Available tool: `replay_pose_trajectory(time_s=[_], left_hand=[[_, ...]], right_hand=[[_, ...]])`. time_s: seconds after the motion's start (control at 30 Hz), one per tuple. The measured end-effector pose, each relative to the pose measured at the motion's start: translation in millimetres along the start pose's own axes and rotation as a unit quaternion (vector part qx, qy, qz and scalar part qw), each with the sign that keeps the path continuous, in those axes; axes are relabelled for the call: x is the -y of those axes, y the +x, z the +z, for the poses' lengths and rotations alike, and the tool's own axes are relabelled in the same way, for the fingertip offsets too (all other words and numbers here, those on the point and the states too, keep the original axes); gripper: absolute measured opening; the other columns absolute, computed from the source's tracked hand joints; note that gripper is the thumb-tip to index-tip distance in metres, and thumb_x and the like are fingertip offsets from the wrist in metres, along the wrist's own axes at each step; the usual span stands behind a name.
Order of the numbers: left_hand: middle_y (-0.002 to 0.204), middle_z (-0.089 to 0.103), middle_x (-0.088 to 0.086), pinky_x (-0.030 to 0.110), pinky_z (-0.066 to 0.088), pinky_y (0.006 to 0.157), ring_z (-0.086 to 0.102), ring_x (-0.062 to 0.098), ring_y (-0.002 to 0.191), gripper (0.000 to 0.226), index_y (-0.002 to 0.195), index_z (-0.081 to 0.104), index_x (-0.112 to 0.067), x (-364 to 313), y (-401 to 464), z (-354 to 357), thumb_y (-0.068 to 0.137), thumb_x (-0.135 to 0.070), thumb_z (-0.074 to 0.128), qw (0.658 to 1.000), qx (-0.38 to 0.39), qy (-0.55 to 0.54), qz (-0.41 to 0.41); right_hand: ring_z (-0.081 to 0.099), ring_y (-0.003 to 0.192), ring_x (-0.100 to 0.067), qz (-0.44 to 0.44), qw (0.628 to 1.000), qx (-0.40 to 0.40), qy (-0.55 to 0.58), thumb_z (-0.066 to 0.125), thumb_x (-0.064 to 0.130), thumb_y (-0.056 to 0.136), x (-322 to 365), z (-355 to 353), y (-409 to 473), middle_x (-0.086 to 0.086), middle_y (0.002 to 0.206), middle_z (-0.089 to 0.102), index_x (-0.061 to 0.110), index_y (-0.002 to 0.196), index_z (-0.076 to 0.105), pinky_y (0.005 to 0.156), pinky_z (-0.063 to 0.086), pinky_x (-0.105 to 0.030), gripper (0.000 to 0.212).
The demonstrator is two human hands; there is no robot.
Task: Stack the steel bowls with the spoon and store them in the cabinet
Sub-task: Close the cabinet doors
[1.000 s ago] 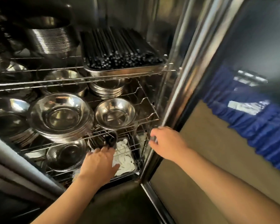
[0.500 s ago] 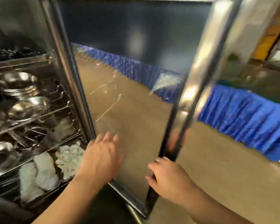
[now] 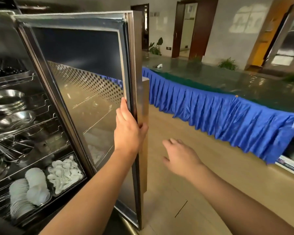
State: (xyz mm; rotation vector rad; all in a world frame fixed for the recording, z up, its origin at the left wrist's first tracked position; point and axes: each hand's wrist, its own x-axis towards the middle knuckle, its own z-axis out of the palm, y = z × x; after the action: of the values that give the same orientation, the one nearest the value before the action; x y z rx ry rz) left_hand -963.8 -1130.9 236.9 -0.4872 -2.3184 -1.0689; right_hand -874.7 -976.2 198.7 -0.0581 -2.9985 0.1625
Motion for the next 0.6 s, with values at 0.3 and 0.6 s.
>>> replay_pose_trajectory(time_s=[0.3,0.6], left_hand=[[0.121,0.053,-0.003,0.035,0.058,0.076,0.064,0.018,0.103,0.089,0.145,0.021,-0.029,42,-61,-89,0.075,-0.048,0.072,0.999,-0.027,-0.001,-0.028],[0.098,0.055,-0.023,0.01,0.038,0.06,0.051,-0.004,0.076,0.074,0.124,0.037,-0.034,102,-121,-211,0.069,-0.063,0.078,0.974,-0.116,0.108,-0.162]], right_hand=[[0.059,0.117,-0.028,-0.09,0.991,-0.047,0.084,0.058,0.069,0.082,59,-11,56,-0.008,0.136,0.057,0.018,0.142,0.037,0.088,0.055,-0.047,0.081],[0.063,0.076,0.007,-0.224,0.91,0.028,0.347,0.069,0.065,0.072,201,27,41,0.022,0.088,0.067,0.041,0.103,0.053,0.057,0.039,-0.005,0.042]])
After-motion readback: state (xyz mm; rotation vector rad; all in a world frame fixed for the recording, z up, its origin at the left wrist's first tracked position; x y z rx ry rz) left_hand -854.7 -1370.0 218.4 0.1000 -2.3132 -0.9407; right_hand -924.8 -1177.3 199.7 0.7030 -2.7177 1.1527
